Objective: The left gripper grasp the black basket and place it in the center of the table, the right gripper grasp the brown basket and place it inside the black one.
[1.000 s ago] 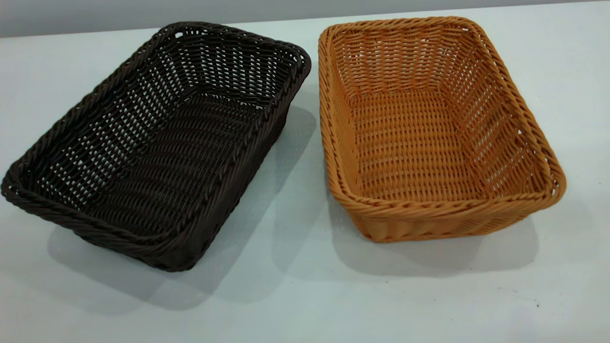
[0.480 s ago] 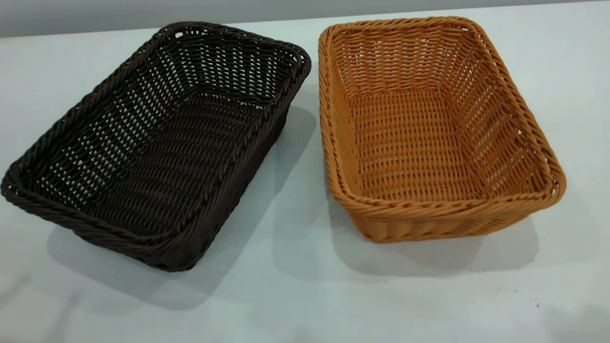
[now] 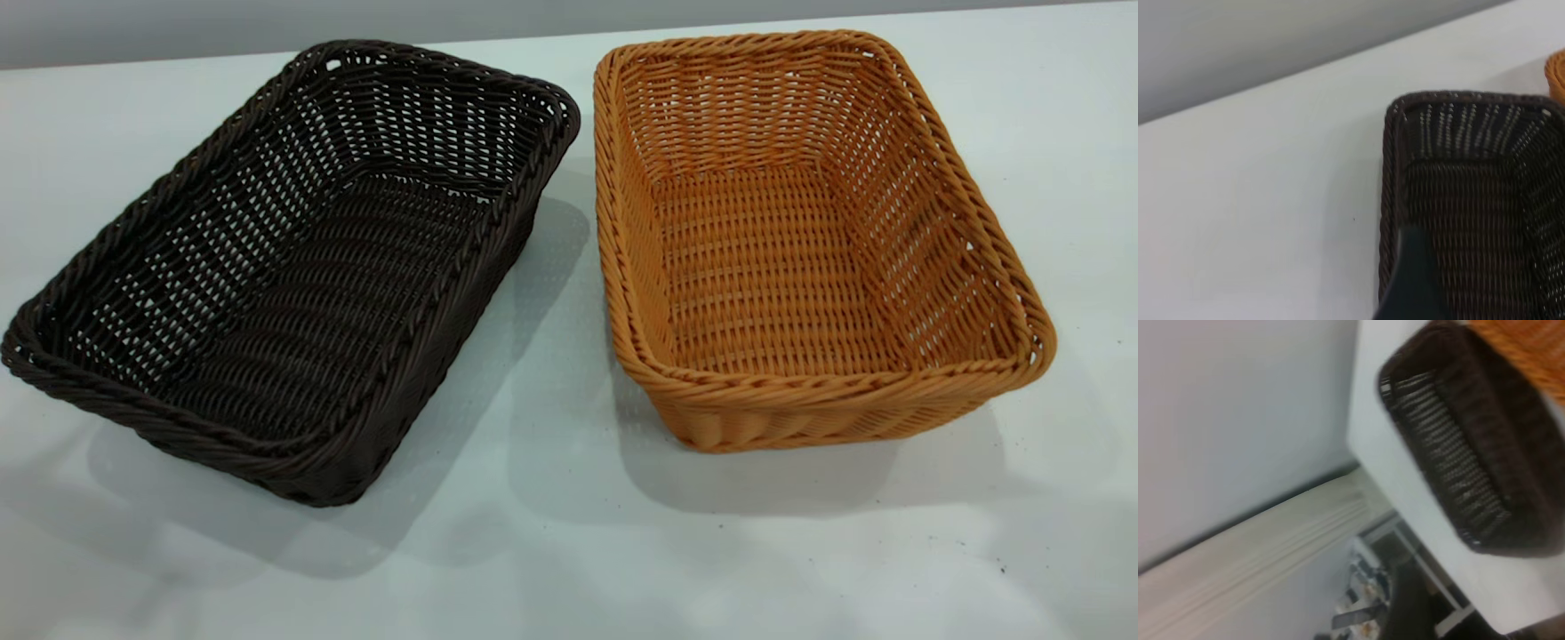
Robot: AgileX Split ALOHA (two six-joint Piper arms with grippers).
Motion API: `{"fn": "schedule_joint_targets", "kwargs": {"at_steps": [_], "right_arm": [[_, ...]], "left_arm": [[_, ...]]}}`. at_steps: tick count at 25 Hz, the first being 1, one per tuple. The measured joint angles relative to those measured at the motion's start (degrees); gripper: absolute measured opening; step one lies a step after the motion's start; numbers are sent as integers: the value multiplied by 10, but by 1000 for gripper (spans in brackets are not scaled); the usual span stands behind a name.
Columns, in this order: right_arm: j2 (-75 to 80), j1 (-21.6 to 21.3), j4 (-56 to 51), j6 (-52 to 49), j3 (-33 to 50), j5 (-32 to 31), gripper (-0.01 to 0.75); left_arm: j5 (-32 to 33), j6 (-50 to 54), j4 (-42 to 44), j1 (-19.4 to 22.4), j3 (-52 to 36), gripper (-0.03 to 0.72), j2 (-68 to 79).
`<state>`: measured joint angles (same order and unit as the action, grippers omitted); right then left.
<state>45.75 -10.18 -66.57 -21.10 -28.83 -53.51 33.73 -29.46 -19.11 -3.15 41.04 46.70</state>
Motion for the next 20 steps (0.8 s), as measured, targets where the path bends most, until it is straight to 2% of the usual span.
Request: {"fn": "schedule_joint_targets", "kwargs": {"at_steps": [4,7,16,20], "right_arm": [[45,11,11,-8,0,7,507],[86,52,9,-8,0,41,507],[223,266,-67,-37,0,198,507],[286,345,-121,-37,0,225,507]], "left_arm": [[-3,0,-1,0,0,478,0],[-4,0,-1,0,-1,478,-1],[-11,0,-1,0,-1,478,1],[-10,0,-1,0,-1,478,1]]}}
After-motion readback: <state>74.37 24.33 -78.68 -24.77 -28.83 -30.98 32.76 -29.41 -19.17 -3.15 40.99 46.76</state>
